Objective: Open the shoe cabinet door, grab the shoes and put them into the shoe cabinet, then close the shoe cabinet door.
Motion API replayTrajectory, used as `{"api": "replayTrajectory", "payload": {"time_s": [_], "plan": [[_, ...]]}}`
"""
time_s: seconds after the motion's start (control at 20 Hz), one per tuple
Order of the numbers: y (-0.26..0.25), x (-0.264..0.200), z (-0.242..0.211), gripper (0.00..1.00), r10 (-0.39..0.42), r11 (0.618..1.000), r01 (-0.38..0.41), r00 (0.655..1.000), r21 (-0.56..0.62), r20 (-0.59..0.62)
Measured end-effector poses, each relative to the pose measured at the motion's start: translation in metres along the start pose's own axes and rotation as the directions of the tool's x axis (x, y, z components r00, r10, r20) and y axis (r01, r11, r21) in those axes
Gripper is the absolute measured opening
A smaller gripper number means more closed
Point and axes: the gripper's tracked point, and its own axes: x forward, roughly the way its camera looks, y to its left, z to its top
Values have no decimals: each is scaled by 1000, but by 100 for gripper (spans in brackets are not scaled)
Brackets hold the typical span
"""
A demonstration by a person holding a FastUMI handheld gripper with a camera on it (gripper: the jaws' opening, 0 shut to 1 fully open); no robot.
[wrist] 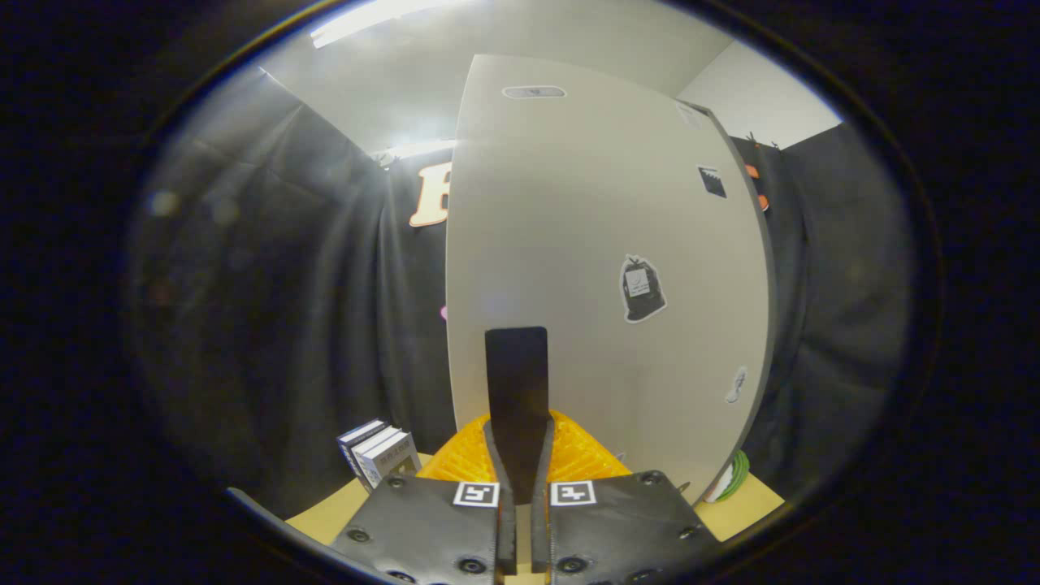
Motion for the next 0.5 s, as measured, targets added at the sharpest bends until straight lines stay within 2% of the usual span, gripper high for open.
{"api": "replayTrajectory", "payload": {"time_s": [0.5], "plan": [[-26, -20, 2, 8, -83, 996, 83, 997, -32, 6]]}}
